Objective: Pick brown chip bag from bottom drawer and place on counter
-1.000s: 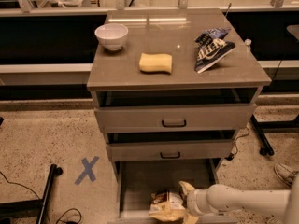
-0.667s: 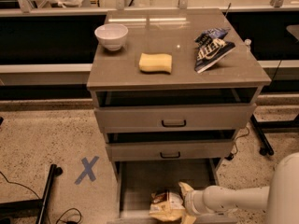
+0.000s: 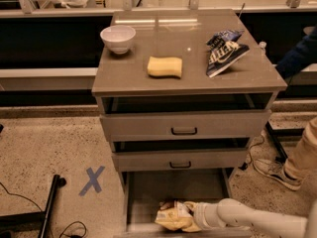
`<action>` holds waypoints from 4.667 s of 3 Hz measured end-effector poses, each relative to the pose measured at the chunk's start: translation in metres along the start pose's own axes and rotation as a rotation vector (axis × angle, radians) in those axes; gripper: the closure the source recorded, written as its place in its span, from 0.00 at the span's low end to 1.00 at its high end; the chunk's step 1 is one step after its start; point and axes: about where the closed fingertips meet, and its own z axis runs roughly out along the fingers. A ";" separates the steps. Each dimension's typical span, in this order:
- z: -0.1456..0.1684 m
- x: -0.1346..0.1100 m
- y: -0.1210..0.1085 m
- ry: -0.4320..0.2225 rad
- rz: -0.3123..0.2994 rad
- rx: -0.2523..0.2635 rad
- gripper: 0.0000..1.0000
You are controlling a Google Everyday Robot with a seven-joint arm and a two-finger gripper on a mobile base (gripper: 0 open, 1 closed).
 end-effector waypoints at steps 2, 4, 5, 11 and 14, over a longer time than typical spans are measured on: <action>-0.030 -0.020 -0.065 -0.413 0.147 0.191 0.87; -0.139 -0.053 -0.080 -0.603 0.045 0.179 1.00; -0.191 -0.100 -0.043 -0.614 -0.094 0.084 1.00; -0.437 -0.336 -0.103 -0.402 -0.483 0.095 1.00; -0.552 -0.402 -0.187 -0.375 -0.436 0.120 1.00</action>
Offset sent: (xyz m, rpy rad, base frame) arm -0.0021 -0.0009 0.1215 0.8724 0.0198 0.2041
